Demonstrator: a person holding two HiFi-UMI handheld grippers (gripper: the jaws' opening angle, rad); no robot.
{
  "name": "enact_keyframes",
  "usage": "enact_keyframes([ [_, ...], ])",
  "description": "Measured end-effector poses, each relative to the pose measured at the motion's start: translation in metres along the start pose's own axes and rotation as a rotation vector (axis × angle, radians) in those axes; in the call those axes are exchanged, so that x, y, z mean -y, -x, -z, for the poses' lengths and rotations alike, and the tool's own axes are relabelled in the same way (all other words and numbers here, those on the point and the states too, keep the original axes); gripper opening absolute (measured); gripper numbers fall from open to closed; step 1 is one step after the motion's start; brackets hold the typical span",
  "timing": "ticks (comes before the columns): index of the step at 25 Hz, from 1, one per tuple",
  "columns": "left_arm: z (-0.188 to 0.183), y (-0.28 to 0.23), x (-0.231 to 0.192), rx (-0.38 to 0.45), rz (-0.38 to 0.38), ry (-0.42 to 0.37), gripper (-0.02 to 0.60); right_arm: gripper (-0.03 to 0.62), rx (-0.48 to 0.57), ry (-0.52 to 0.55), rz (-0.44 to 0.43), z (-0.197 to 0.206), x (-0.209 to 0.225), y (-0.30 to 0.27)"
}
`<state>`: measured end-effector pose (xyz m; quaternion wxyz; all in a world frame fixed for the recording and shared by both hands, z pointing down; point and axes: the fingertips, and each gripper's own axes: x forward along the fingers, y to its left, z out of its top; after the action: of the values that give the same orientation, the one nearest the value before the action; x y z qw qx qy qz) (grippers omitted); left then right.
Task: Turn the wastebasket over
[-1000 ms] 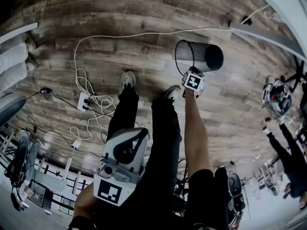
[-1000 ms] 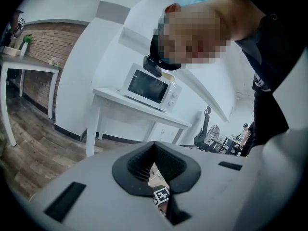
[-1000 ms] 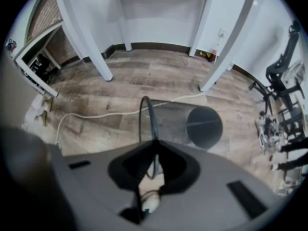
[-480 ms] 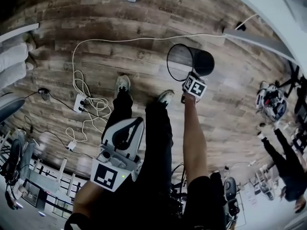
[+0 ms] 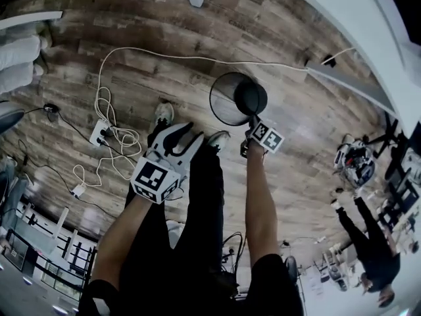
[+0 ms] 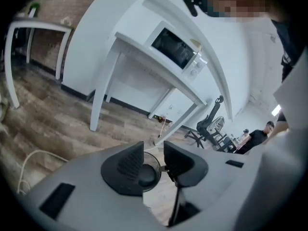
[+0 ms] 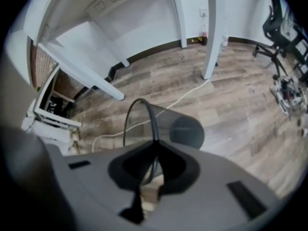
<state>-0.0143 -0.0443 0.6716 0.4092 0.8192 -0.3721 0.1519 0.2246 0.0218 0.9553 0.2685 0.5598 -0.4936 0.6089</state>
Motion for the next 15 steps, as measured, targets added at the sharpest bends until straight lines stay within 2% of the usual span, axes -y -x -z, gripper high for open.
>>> enact_keyframes([
  [3, 0.045, -0.013, -0.036, -0.097, 0.001, 0.122, 0.186, 0.057, -0.027, 0.004, -0.051, 0.014, -0.024, 0.004],
  [8, 0.11, -0.024, -0.087, -0.251, -0.076, 0.234, 0.225, 0.057, -0.066, 0.044, -0.13, 0.031, -0.067, 0.025],
  [11, 0.13, -0.024, -0.109, -0.288, -0.114, 0.276, 0.233, 0.057, -0.077, 0.052, -0.162, 0.038, -0.085, 0.039],
  [15, 0.153, -0.027, -0.129, -0.347, -0.15, 0.29, 0.233, 0.057, -0.078, 0.072, -0.209, 0.041, -0.106, 0.059],
])
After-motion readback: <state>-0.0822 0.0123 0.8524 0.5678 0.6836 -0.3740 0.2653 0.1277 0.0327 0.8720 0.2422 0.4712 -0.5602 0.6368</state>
